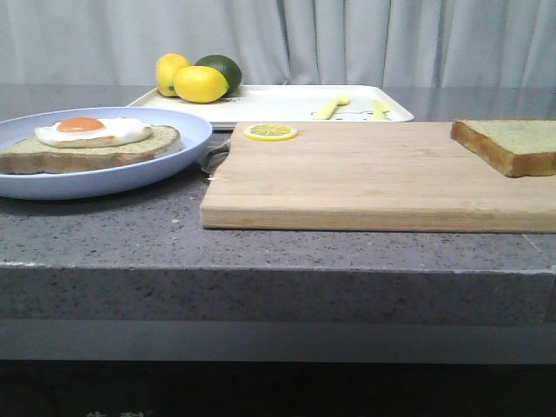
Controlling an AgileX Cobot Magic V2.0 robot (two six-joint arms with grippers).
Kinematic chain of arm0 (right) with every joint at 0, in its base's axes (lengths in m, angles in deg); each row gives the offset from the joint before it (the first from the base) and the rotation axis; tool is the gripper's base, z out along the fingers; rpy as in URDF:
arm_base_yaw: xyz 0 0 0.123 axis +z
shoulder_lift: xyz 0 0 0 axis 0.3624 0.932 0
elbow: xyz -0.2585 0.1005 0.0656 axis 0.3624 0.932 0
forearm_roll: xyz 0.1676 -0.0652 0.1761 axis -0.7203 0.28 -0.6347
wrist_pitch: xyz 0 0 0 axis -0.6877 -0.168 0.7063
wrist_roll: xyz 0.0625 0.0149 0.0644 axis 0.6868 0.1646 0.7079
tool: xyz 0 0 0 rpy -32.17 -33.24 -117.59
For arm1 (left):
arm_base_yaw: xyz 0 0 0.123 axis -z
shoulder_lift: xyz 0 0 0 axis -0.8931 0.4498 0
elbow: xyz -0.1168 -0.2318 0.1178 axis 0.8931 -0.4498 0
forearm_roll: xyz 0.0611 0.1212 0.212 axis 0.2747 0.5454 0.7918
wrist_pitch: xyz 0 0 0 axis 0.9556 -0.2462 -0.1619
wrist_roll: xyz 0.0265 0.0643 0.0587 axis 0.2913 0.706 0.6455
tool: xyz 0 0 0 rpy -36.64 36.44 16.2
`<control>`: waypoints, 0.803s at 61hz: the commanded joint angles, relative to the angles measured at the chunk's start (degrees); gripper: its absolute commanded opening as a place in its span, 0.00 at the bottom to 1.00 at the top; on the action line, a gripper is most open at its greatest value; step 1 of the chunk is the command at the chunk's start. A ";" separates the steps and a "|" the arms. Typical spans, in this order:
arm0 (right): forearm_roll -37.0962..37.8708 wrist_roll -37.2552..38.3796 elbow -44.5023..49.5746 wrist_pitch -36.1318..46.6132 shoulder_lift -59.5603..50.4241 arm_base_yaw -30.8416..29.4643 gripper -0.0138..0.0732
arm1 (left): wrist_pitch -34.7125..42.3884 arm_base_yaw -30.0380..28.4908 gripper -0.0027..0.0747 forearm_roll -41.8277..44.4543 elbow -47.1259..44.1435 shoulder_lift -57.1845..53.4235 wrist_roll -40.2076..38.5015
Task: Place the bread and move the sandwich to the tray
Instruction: 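Lower the right gripper onto the bread slice on the cutting board and grasp it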
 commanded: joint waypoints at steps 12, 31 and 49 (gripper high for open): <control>-15.05 -9.06 -1.89 -2.50 8.89 -1.04 0.70 | 4.20 0.41 0.54 0.00 1.64 0.81 -0.29; -16.48 -12.37 -1.89 1.18 12.87 -0.75 0.69 | 4.20 0.41 0.54 0.00 1.64 0.81 -0.29; -17.65 -14.57 -1.89 2.01 16.49 0.38 0.69 | 4.09 0.41 0.54 0.00 1.64 0.81 -0.29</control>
